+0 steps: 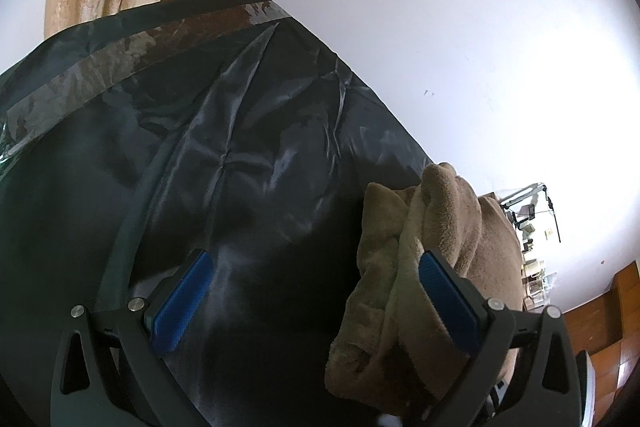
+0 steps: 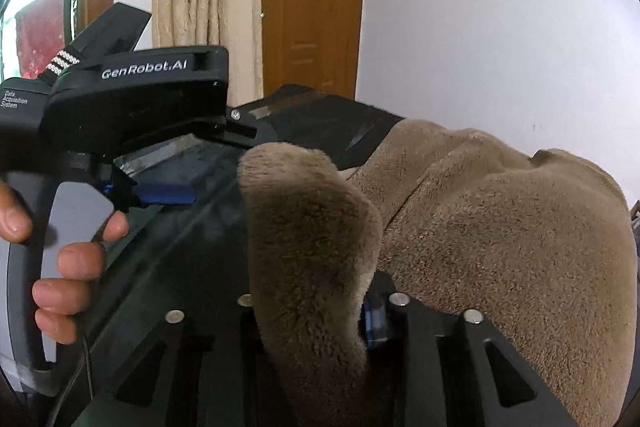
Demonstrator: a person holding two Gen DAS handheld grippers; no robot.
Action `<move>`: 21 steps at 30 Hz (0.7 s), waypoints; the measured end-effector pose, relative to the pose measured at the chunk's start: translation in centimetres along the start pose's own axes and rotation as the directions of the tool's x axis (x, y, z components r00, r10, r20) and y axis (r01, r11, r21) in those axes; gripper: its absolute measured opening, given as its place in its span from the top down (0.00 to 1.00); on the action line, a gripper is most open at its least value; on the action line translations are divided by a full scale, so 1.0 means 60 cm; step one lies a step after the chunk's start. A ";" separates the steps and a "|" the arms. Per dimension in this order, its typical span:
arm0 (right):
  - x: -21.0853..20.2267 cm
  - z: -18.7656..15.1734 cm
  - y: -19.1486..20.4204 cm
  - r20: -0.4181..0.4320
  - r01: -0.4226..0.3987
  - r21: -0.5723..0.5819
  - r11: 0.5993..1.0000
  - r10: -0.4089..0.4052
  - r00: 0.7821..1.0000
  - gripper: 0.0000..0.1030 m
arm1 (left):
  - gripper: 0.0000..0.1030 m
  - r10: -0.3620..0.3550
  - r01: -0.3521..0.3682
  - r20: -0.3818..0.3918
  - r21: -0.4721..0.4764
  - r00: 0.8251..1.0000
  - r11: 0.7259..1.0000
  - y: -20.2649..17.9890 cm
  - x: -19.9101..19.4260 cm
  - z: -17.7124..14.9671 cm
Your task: Fold clothes
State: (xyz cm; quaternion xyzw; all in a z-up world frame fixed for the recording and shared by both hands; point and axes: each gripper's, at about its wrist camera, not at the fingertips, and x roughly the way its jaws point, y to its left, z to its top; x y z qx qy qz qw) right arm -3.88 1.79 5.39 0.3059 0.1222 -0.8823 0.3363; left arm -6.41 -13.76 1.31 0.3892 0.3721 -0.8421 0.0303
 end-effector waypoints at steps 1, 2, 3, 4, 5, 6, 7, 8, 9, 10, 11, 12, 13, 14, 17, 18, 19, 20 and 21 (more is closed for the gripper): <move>-0.004 -0.002 0.000 -0.003 -0.014 0.003 1.000 0.014 1.000 0.39 | 0.00 0.000 0.000 -0.001 0.003 1.000 1.000 0.000 0.000 -0.001; -0.007 -0.005 0.000 -0.006 -0.029 0.007 1.000 0.029 1.000 0.28 | 0.00 0.000 0.000 -0.004 0.004 1.000 1.000 0.000 -0.001 -0.002; -0.011 -0.007 -0.001 -0.010 -0.043 0.010 0.999 0.043 0.999 0.25 | 0.00 0.000 0.000 -0.006 0.005 1.000 1.000 0.000 0.000 -0.001; -0.014 -0.009 -0.001 -0.013 -0.057 0.014 0.998 0.058 0.998 0.24 | 0.00 -0.001 0.001 -0.008 0.004 1.000 1.000 0.001 0.002 0.000; -0.018 -0.012 -0.001 -0.016 -0.072 0.018 0.997 0.072 0.997 0.24 | 0.00 -0.003 0.003 -0.009 0.004 1.000 1.000 0.001 0.002 0.000; -0.022 -0.014 -0.001 -0.019 -0.086 0.021 0.996 0.086 0.996 0.24 | 0.00 -0.004 0.004 -0.011 0.005 1.000 1.000 0.002 0.002 0.000; -0.025 -0.016 -0.002 -0.022 -0.100 0.025 0.995 0.101 0.995 0.24 | 0.00 -0.008 0.008 -0.012 0.007 1.000 1.000 0.001 0.002 0.000; -0.029 -0.019 -0.002 -0.025 -0.115 0.029 0.993 0.115 0.993 0.24 | 0.00 -0.013 0.013 -0.011 0.015 1.000 1.000 -0.002 0.000 0.000; -0.038 -0.022 -0.010 -0.015 -0.137 0.056 0.989 0.138 0.990 0.24 | 0.00 -0.019 0.019 -0.007 0.027 1.000 0.999 -0.006 -0.003 0.000; -0.051 -0.027 -0.022 0.004 -0.164 0.094 0.982 0.165 0.986 0.24 | 0.00 -0.024 0.024 0.002 0.046 1.000 0.999 -0.012 -0.008 -0.002; -0.066 -0.032 -0.034 0.026 -0.186 0.126 0.974 0.184 0.983 0.24 | 0.00 -0.030 0.029 0.011 0.067 0.999 0.997 -0.019 -0.013 -0.003; -0.081 -0.037 -0.044 0.046 -0.196 0.148 0.969 0.191 0.981 0.24 | 0.00 -0.037 0.035 0.021 0.090 0.999 0.995 -0.026 -0.017 -0.005; -0.096 -0.043 -0.053 0.064 -0.192 0.161 0.968 0.183 0.981 0.24 | 0.00 -0.048 0.044 0.031 0.115 0.998 0.992 -0.035 -0.022 -0.007; -0.112 -0.050 -0.061 0.083 -0.183 0.171 0.968 0.171 0.982 0.24 | 0.00 -0.069 0.062 0.041 0.150 0.997 0.987 -0.046 -0.029 -0.011; -0.154 -0.076 -0.090 0.117 -0.117 0.192 0.974 0.096 0.989 0.24 | 0.00 -0.137 0.122 0.047 0.241 0.989 0.963 -0.077 -0.044 -0.026; -0.158 -0.078 -0.100 0.116 -0.088 0.199 0.976 0.065 0.991 0.24 | 0.00 -0.156 0.138 0.043 0.276 0.987 0.951 -0.089 -0.046 -0.032; -0.156 -0.074 -0.107 0.113 -0.057 0.207 0.977 0.034 0.993 0.24 | 0.00 -0.156 0.137 0.035 0.315 0.987 0.939 -0.100 -0.044 -0.040; -0.154 -0.069 -0.113 0.110 -0.027 0.215 0.976 0.003 0.994 0.24 | 0.00 -0.130 0.112 0.025 0.359 0.991 0.927 -0.112 -0.037 -0.048; -0.153 -0.066 -0.124 0.106 -0.009 0.227 0.974 -0.015 0.994 0.24 | 0.00 -0.090 0.075 0.019 0.398 0.996 0.914 -0.122 -0.028 -0.056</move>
